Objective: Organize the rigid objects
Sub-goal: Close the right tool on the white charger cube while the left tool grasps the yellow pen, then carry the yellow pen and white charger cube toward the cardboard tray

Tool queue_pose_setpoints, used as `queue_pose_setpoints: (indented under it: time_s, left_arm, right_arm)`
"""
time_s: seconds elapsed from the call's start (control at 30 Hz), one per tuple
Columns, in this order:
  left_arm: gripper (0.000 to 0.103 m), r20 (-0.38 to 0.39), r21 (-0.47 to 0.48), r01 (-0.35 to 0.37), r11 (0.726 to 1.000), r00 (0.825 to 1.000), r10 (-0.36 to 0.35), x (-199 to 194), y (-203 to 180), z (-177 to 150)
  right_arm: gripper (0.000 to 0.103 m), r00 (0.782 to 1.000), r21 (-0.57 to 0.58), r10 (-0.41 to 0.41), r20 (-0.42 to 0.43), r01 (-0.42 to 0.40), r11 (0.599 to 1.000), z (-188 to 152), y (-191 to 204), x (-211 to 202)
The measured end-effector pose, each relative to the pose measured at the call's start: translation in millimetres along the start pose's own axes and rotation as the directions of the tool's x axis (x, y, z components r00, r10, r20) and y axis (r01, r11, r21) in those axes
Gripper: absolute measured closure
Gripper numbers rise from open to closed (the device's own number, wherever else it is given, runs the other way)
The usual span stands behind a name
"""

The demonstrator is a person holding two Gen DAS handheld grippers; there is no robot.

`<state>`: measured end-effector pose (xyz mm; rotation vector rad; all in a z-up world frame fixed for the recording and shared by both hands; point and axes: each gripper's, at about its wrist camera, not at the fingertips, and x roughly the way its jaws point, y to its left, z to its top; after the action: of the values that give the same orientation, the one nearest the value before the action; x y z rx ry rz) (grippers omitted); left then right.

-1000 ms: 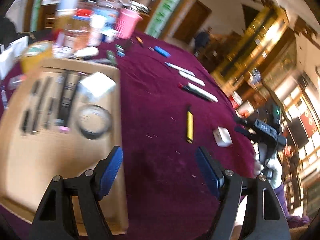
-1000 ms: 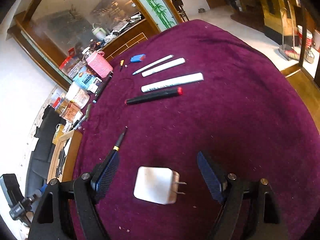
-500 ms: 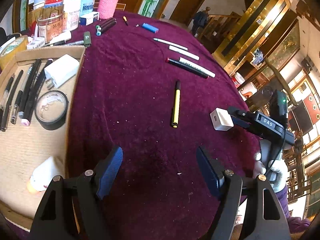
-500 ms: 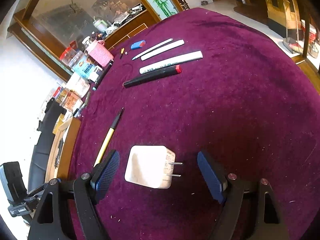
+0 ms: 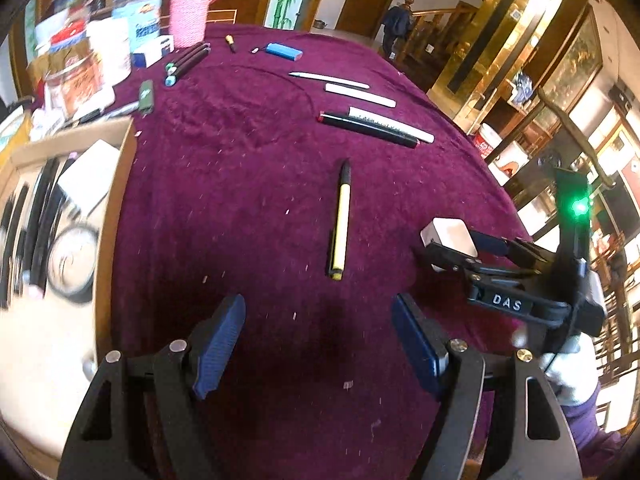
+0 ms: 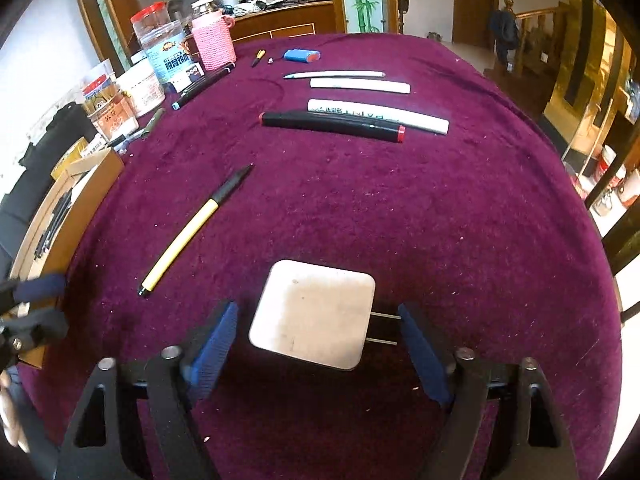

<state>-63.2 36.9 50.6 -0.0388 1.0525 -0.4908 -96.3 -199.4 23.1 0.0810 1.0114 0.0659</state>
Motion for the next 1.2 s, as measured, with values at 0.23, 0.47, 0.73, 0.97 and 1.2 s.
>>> queue_pose_setpoints:
  time_s: [0.23,0.47,0.73,0.97,1.2]
  left_arm:
    - [0.029,-0.004,0.120,-0.043,0.992,0.999,0.044,39,-30,27]
    - [0.042,-0.058,0.167,-0.044,0.985,0.997,0.054,89,-39,55]
    - [0.082,0.017,0.289,-0.139,0.947,0.990,0.140,98,-56,55]
    - [0.095,0.023,0.220,-0.063,0.973,0.998,0.060,84,-47,53]
    - [0.095,0.069,0.138,0.039,0.990,0.996,-0.048,48,-36,47]
  right_arm:
    - [0.029,1.000,0.058,0.002,0.011,-0.003,0.998,-4,-32,-9]
    - [0.028,0.999,0.063,0.035,0.016,-0.036,0.997,-4,-35,-9]
    - [0.027,0.999,0.065,0.044,0.017,-0.045,0.997,-5,-37,-9]
    - [0.029,1.000,0.041,0.006,0.009,-0.006,0.999,-4,-32,-7]
    - [0.029,0.999,0.035,0.019,0.028,-0.020,0.999,-3,-29,-13]
